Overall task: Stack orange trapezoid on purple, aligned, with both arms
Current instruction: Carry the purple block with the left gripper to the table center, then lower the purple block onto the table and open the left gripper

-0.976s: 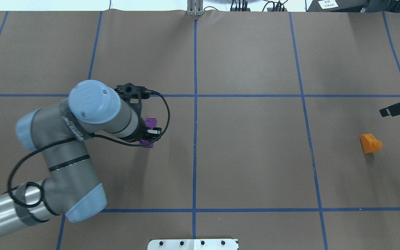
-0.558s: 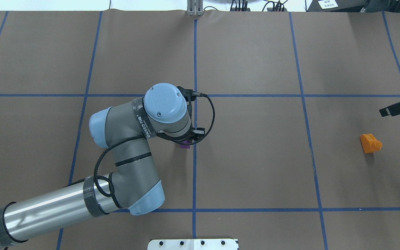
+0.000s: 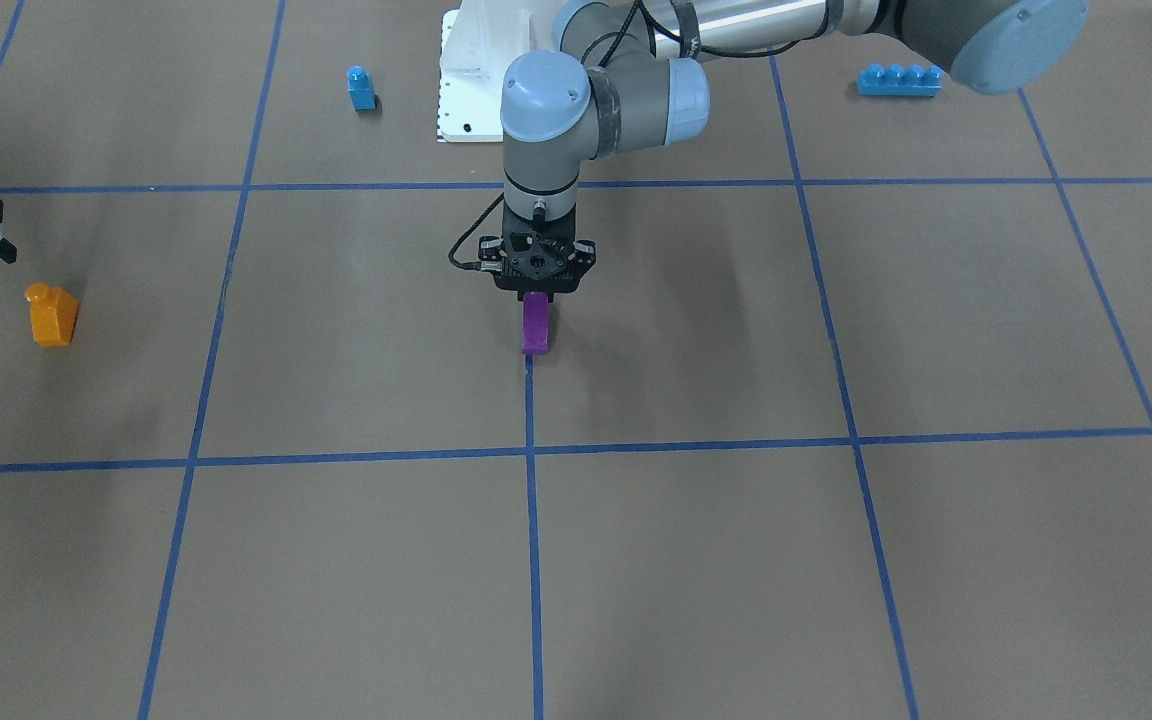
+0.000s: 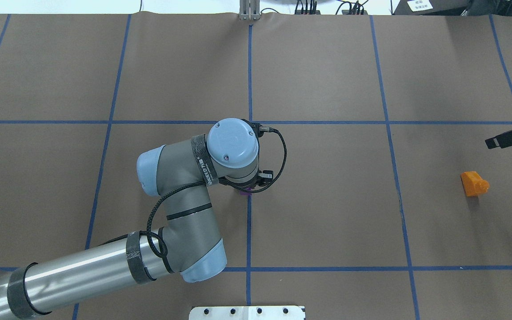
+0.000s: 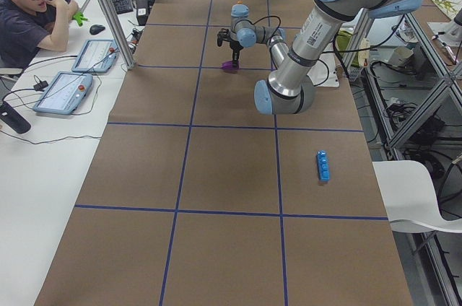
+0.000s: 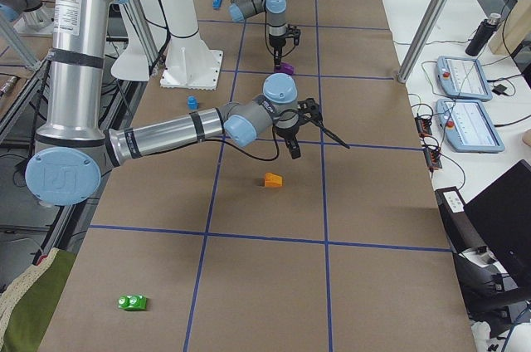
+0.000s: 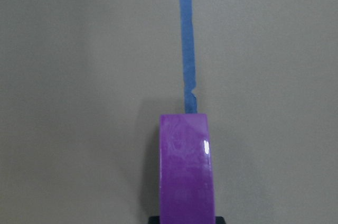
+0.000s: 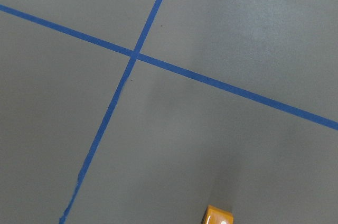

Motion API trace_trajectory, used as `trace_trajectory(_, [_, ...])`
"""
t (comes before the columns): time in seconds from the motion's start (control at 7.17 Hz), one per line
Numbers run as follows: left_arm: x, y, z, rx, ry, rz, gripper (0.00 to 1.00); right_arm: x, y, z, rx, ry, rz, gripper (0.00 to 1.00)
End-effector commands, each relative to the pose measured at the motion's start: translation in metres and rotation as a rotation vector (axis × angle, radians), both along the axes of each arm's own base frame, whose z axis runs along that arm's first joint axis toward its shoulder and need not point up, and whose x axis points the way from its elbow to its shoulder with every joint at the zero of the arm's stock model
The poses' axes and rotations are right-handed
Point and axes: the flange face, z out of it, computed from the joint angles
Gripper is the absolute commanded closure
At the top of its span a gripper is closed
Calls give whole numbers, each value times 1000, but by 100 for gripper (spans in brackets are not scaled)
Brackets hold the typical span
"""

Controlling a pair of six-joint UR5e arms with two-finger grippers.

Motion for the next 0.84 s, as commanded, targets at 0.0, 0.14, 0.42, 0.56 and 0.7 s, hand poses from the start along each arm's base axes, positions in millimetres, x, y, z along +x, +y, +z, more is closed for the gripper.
trace_trajectory(0.0, [3, 0, 5, -3, -10, 2, 100, 0, 0, 0, 1, 1, 1, 0])
trace_trajectory(0.14, [4, -1, 5, -4, -11, 2, 100, 0, 0, 0, 1, 1, 2, 0])
trace_trajectory(0.42, [6, 2, 0, -3, -7, 5, 100, 0, -1, -1, 2, 0, 1, 0])
trace_trajectory(0.56, [7, 4, -1, -3, -5, 8, 100, 0, 0, 0, 0, -2, 0, 0])
trace_trajectory(0.7, [7, 4, -1, -2, -6, 7, 100, 0, -1, -1, 2, -1, 1, 0])
